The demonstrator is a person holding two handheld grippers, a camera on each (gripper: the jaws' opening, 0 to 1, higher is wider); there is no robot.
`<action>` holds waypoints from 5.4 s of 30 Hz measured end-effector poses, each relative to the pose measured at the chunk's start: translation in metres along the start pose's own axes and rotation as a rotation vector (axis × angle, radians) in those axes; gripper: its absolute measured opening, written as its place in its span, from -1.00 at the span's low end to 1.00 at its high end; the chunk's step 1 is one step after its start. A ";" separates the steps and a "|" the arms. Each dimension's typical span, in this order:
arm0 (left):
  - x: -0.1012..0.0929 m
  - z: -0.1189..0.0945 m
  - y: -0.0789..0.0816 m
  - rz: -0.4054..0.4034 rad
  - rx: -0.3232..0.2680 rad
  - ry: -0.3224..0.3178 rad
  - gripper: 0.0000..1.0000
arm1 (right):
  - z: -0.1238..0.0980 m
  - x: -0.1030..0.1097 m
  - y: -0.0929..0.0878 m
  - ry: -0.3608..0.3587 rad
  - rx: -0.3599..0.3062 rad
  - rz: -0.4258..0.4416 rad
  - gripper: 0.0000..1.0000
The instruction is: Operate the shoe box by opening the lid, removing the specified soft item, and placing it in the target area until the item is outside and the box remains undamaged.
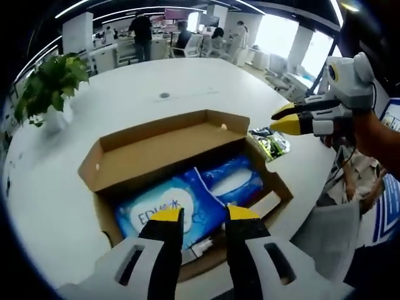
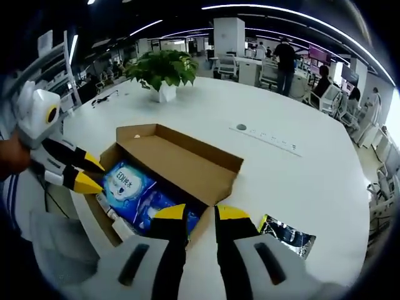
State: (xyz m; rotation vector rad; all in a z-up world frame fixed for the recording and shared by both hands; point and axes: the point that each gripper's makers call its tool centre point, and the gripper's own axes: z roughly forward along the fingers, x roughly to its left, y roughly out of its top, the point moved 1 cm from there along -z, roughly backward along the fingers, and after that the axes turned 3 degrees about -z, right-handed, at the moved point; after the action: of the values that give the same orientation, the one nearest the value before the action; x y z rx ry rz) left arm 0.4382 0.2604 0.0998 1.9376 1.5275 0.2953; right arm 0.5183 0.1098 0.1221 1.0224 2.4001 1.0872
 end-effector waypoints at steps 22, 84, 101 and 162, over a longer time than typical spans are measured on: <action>0.054 -0.004 -0.038 -0.073 0.021 0.040 -0.45 | 0.053 0.078 -0.001 0.112 0.058 -0.039 -0.72; 0.069 0.029 -0.055 -0.107 0.122 0.027 -0.50 | 0.076 0.067 -0.036 0.163 0.168 0.145 -1.00; 0.068 0.060 -0.057 -0.162 0.166 0.004 -0.56 | 0.080 0.060 -0.046 0.157 0.177 0.152 -1.00; 0.045 0.002 -0.009 -0.169 0.078 -0.044 -1.00 | 0.045 0.053 -0.015 0.138 0.116 0.170 -1.00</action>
State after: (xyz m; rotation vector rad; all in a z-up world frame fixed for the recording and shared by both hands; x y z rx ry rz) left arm 0.4457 0.3023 0.0831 1.8465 1.6839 0.1205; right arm 0.4979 0.1644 0.0812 1.2480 2.5498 1.1193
